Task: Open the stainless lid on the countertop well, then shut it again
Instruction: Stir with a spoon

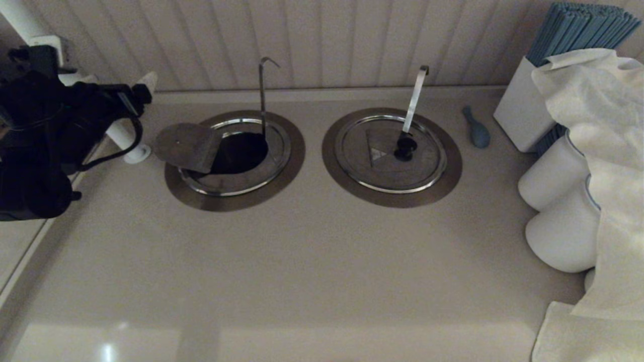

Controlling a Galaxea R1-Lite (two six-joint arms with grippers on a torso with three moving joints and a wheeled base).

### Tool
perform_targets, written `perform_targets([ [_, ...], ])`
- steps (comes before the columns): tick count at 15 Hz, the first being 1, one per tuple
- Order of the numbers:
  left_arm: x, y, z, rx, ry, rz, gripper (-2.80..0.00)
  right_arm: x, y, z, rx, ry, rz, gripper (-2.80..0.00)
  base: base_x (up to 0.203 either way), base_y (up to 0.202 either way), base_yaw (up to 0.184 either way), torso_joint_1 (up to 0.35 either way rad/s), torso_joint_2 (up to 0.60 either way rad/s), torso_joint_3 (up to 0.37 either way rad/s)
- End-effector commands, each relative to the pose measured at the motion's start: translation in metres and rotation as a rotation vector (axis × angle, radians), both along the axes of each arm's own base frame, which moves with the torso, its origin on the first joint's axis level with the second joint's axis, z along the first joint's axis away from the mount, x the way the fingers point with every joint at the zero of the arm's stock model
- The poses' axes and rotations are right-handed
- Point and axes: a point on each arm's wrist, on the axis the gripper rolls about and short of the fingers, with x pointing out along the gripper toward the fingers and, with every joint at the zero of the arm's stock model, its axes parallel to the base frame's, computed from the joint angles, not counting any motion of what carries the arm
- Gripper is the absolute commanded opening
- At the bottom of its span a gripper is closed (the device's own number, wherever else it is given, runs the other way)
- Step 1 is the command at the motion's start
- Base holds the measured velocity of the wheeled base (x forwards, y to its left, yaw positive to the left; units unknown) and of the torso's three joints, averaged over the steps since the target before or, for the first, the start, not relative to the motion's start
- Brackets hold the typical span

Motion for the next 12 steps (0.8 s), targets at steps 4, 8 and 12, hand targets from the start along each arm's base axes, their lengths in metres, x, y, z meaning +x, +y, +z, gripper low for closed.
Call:
perform_targets([
  [4,-0.036,-0.043,0.034,-0.141,-0.004,-0.196,0.0,0.0,0.0,0.0,0.0,0.0,0.002,-2.8,0.0,0.0,0.0,0.0,0.0,0.0],
  [8,-0.034,-0.056,0.005,-0.086,0.136,-0.468,0.0,0.0,0.0,0.0,-0.001,0.0,0.0,-2.8,0.0,0.0,0.0,0.0,0.0,0.0],
  [12,-0.01,-0.065,-0.011,-0.084,0.184,-0.504,0.0,0.0,0.0,0.0,-0.001,-0.001,0.0,-2.8,0.0,0.0,0.0,0.0,0.0,0.0],
])
